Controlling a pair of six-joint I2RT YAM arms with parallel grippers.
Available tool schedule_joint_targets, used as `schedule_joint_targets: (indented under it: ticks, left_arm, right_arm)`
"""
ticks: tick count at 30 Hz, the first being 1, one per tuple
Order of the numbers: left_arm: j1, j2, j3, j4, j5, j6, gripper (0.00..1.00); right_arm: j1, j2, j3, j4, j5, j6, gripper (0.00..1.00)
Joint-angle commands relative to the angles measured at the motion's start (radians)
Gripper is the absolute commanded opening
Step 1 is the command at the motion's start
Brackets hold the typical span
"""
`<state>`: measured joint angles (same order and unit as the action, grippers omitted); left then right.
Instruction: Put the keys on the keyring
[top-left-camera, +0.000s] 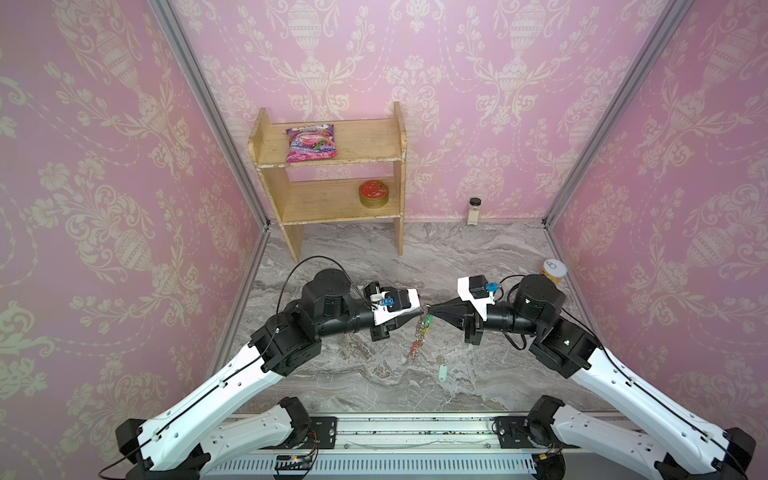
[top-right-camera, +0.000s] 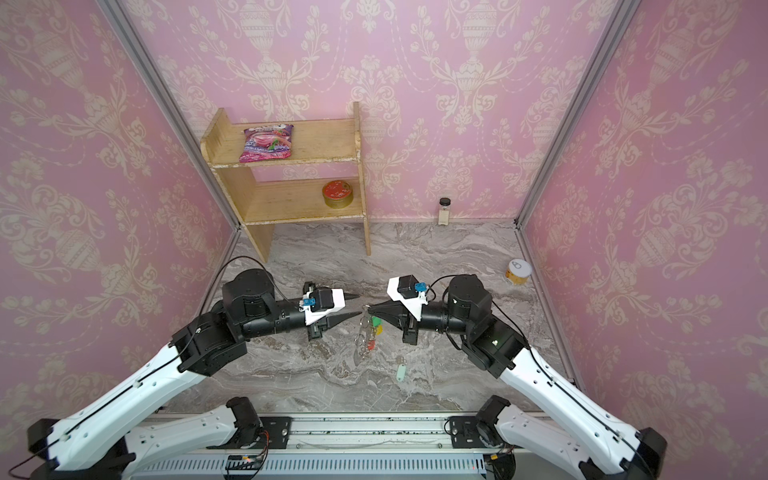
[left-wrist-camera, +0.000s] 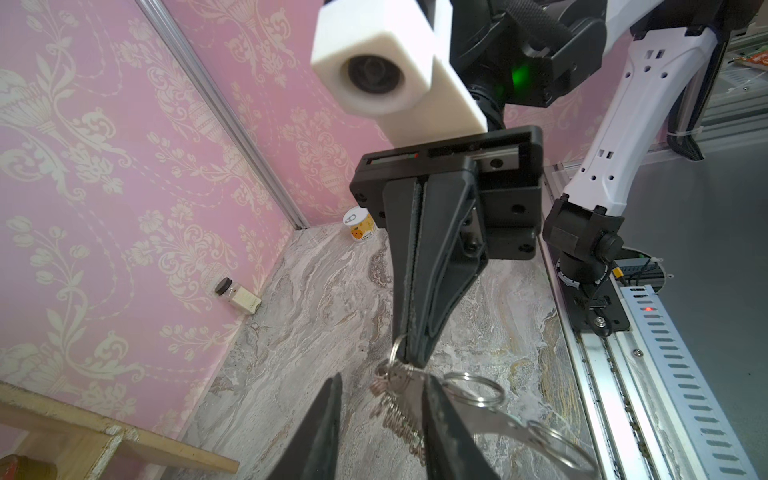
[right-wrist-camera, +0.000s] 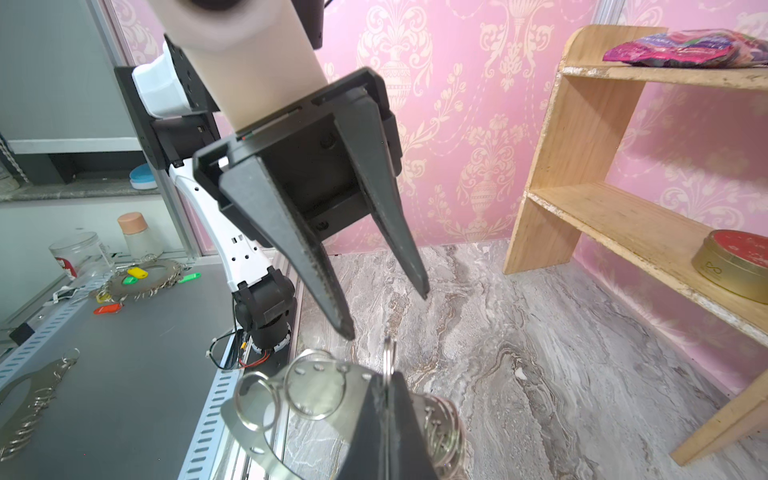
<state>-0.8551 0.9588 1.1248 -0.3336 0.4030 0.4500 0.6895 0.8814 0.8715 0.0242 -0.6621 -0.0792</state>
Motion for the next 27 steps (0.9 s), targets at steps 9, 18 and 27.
schedule_joint_targets:
  ticks: [9,18,27]
  left_arm:
    - [0.004,0.006,-0.046,0.108,0.013,-0.101,0.32]
    - [0.007,0.012,-0.049,0.153,0.080,-0.123,0.22]
    - [0.007,0.044,-0.037,0.143,0.121,-0.122,0.12]
  right_arm:
    - [-0.007,-0.053,-0.023,0.131,0.003,0.056,0.00]
    - [-0.008,-0.068,-0.039,0.141,0.015,0.049,0.00]
    - [-0.007,-0.082,-0.039,0.145,0.015,0.049,0.00]
